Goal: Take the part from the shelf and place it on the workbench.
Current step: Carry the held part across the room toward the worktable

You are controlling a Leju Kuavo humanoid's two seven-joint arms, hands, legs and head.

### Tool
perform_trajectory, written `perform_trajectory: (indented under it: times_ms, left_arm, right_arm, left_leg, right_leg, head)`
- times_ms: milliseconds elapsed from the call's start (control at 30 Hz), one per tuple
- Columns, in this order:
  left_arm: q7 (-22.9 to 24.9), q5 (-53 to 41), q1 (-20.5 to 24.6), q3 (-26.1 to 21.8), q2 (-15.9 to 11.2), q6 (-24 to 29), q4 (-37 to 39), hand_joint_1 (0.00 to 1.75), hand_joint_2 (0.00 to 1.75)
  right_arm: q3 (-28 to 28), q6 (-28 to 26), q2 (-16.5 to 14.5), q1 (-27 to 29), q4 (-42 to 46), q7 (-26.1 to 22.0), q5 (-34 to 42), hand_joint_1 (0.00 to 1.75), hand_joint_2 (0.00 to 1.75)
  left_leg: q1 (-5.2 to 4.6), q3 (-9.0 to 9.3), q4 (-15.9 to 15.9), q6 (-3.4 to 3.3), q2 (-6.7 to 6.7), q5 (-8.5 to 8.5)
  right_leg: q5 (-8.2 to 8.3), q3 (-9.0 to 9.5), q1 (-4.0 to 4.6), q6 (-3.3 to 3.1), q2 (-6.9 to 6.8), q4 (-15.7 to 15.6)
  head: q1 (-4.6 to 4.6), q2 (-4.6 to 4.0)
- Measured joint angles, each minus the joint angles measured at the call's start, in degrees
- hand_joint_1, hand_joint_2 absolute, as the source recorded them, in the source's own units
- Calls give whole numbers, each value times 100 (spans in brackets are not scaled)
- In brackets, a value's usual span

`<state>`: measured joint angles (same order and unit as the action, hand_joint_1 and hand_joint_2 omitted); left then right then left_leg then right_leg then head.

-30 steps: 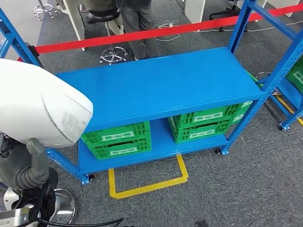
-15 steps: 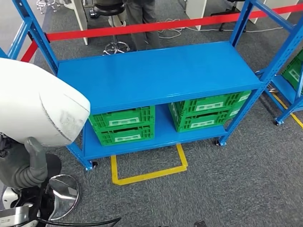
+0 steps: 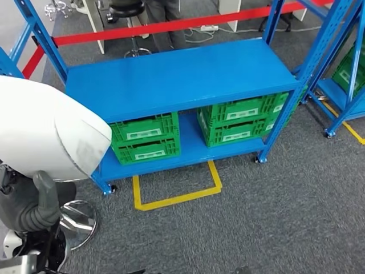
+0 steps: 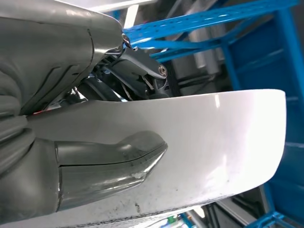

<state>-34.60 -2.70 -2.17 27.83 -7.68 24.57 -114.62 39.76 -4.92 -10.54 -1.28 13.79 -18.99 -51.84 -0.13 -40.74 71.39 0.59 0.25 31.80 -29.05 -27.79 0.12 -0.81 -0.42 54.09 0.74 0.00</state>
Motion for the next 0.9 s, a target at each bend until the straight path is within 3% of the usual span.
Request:
perform_trajectory:
  times_ms: [33,67,133,200,233,300,367,467,533,567,633,700,767,833,900]
  left_arm:
    - [19,80,-19,4,2,-22,0,175,175]
    - [34,130,-36,8,3,-39,0,175,175]
    - [57,173,-55,14,7,-57,0,175,175]
    - [66,165,-72,17,8,-58,-1,175,175]
    - [66,157,-81,19,7,-56,-2,175,175]
    - [66,144,-95,20,9,-52,-2,175,175]
    - [65,141,-97,22,19,-51,-1,175,175]
    - [65,143,-119,23,34,-49,0,175,175]
    - [66,139,-134,26,38,-47,1,175,175]
    - [66,129,-136,28,39,-46,2,175,175]
    - [70,77,-139,32,42,-40,2,175,175]
    - [79,12,-144,32,43,-35,2,175,175]
    - [85,-51,-153,33,43,-35,3,175,175]
    - [85,-115,-157,39,40,-39,4,175,175]
    - [86,-158,-161,42,31,-47,4,175,175]
  right_arm:
    - [1,6,0,13,0,-2,23,0,175]
    - [2,11,0,27,0,-2,40,0,175]
    - [4,25,-1,49,-1,-2,64,0,175]
    - [5,38,-3,48,-3,-3,75,0,175]
    - [6,43,-4,45,-4,-3,80,0,175]
    - [6,50,-4,49,-4,-2,86,0,175]
    - [6,52,-2,57,-4,-3,90,0,175]
    - [5,52,1,62,-4,-3,95,0,175]
    - [5,52,3,77,-4,-2,100,0,175]
    - [6,52,4,84,-4,-1,103,0,175]
    - [6,54,13,89,-4,-1,109,0,175]
    - [6,64,18,79,-5,-2,115,0,175]
    - [6,75,15,73,-7,-2,122,0,175]
    - [6,79,15,90,-7,-1,127,0,175]
    - [6,82,15,109,-7,-1,129,0,175]
  left_leg:
    - [1,31,148,-5,-1,-38]
    - [-1,155,86,-20,-3,-167]
    - [-13,644,-562,-88,-50,-428]
    - [-29,1090,-1268,-160,-120,-482]
    - [-40,1183,-1443,-183,-143,-458]
    - [-39,1226,-1603,-209,-108,-447]
    - [-11,1253,-1736,-251,-55,-461]
    - [-1,1229,-1776,-291,30,-483]
    - [-5,1216,-1757,-294,95,-486]
    - [-4,1214,-1743,-288,125,-482]
    - [6,1212,-1696,-250,180,-456]
    - [-16,1183,-1622,-184,222,-415]
    - [-48,1139,-1565,-138,265,-399]
    - [-39,1113,-1519,-96,288,-362]
    - [-14,1002,-1242,-45,193,-135]
  right_leg:
    - [45,-51,6,2,3,15]
    - [83,-100,12,7,9,34]
    - [142,-196,22,25,32,69]
    - [195,-264,26,69,62,94]
    - [225,-294,19,99,79,99]
    - [257,-349,7,159,107,114]
    - [122,-489,7,214,108,310]
    - [-364,-989,-29,310,96,1340]
    - [-454,-1196,-57,359,89,1809]
    - [-355,-1155,-71,375,79,1740]
    - [6,-798,-95,399,-3,1043]
    - [192,-459,-82,375,-131,396]
    - [169,-402,-56,287,-152,272]
    - [186,-432,-62,192,-87,283]
    - [211,-446,-70,121,-30,277]
  head:
    - [-3,0]
    - [-5,0]
    - [-4,0]
    - [-3,0]
    - [-4,0]
    - [-9,0]
    - [13,0]
    - [46,0]
    - [45,0]
    - [46,0]
    - [46,0]
    - [59,0]
    - [54,0]
    - [37,0]
    - [20,0]
